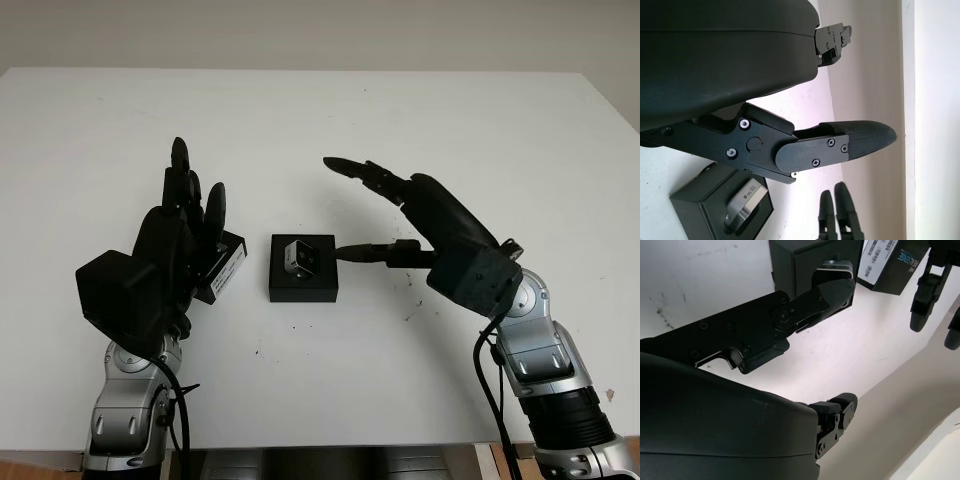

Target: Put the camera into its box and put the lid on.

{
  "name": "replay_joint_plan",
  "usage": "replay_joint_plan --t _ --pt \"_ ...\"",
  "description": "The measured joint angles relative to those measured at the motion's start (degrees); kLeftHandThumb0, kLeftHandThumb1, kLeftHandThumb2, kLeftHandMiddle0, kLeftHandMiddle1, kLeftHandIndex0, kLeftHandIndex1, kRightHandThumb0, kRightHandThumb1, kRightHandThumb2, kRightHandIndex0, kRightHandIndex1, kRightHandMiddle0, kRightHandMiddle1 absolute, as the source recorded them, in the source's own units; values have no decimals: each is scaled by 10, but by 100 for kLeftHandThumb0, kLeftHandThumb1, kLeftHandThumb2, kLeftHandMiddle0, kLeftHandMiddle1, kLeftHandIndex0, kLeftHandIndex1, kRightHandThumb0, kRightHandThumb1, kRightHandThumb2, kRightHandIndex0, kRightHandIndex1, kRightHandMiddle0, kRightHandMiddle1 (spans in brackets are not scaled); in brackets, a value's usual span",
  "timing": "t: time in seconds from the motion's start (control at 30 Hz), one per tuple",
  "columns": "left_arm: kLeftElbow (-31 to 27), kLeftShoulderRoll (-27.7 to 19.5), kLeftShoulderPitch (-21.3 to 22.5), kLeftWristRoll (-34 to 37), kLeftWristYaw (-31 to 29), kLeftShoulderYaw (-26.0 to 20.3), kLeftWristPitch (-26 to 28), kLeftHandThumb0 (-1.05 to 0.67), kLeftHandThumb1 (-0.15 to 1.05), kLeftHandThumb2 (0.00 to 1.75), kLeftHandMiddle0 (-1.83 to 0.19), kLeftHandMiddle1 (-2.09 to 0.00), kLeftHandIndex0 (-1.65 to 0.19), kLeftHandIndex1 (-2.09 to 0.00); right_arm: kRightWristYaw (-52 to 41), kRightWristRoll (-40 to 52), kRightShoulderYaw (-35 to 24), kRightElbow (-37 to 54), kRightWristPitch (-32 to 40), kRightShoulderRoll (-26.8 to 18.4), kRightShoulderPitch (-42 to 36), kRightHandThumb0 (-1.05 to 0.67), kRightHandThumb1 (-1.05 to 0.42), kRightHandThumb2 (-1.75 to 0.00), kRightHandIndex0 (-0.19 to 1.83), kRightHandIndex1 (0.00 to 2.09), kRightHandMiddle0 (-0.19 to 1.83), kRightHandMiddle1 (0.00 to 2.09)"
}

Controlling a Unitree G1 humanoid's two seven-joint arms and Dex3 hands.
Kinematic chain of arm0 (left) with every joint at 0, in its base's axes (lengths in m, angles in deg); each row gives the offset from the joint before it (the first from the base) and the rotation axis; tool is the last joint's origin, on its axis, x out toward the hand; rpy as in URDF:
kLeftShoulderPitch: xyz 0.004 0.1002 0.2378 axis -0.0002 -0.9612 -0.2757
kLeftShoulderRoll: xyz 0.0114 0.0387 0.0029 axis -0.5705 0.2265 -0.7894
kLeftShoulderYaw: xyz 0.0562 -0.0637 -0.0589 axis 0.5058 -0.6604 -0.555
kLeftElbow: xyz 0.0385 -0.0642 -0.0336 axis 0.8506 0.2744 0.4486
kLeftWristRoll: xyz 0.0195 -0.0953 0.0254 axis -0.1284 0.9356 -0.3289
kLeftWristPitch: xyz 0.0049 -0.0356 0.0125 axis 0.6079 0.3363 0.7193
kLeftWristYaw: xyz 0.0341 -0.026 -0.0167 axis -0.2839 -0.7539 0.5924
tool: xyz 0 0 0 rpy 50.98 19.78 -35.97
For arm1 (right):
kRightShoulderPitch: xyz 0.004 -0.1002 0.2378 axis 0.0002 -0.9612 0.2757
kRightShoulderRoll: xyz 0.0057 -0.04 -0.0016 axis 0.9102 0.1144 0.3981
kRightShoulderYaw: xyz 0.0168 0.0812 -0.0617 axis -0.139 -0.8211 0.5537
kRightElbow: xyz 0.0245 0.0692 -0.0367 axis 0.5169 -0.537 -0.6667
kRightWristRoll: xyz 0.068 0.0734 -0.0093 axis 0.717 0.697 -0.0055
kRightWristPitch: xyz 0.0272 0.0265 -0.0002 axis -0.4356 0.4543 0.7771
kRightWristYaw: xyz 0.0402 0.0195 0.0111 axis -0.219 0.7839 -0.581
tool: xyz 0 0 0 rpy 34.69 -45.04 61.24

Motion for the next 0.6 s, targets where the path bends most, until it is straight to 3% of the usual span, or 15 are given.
replay_joint_plan --t 0.17,0.27,0.33,0.6 --pt "0 -5 0 0 0 0 0 -75 105 58 19 0 19 0 10 7 5 -69 -60 2 -2 -74 -89 -6 10 7 29 38" --pt "0 -6 0 0 -1 0 0 -75 105 58 19 0 19 0 21 5 7 -94 -86 3 -2 -72 -89 -5 13 6 14 77" --pt "0 -7 -1 0 -3 0 0 -75 105 59 19 0 19 0 30 6 7 -110 -105 6 -2 -71 -88 -5 15 7 12 89" --pt "0 -9 -1 -3 -3 -1 -1 -75 105 59 19 0 19 0 58 -2 23 -150 -154 24 -2 -68 -87 -5 18 7 9 102"
